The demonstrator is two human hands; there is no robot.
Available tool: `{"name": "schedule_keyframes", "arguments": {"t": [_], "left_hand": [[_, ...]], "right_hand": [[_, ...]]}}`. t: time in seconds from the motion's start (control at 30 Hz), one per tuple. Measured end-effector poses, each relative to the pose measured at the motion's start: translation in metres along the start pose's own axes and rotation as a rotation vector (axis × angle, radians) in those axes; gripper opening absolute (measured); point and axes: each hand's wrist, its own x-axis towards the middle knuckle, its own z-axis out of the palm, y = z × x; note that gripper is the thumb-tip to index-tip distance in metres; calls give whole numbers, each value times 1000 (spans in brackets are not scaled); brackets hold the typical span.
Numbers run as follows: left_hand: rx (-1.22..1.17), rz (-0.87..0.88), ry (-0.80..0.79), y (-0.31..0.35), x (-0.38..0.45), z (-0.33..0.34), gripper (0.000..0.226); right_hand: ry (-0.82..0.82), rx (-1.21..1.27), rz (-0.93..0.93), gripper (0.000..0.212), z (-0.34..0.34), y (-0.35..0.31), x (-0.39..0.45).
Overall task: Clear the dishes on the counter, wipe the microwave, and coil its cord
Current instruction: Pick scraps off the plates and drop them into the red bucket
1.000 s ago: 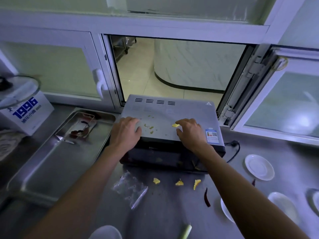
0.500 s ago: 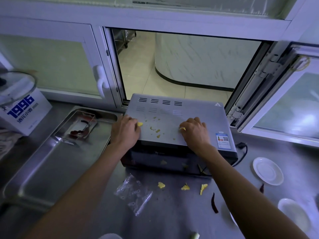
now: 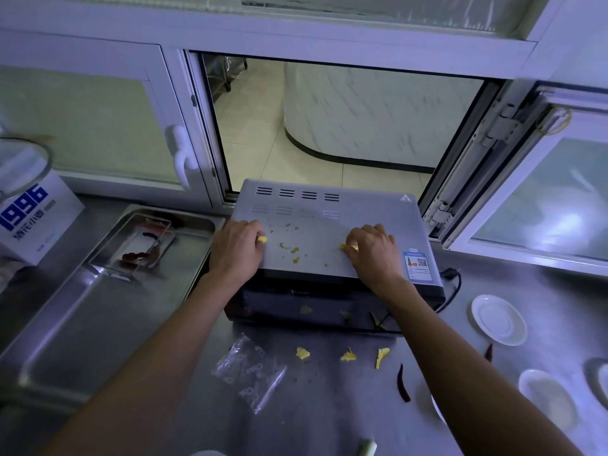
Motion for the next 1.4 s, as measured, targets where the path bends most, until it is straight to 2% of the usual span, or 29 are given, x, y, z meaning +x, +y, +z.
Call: {"name": "schedule_keyframes", "arguments": {"t": [0.27,0.43,0.7,1.03,1.4], "left_hand": [[-134,121,26,22,-12,-7,16],[-192,233,16,53,-23,-3,9],[-285,474,-48,131,-63,16,8],[-389,829,-173,287,-156,45,7],[-366,1075,-439,477,-353,89,6]], "right_hand": [[103,86,-2,15,-9,-4,-18],[175,134,27,12,-24,1,-48],[259,108,188,11,-53,37,-133],[335,104,514,10,-93,138,-297],[401,124,859,9,-122,256,-551]]}}
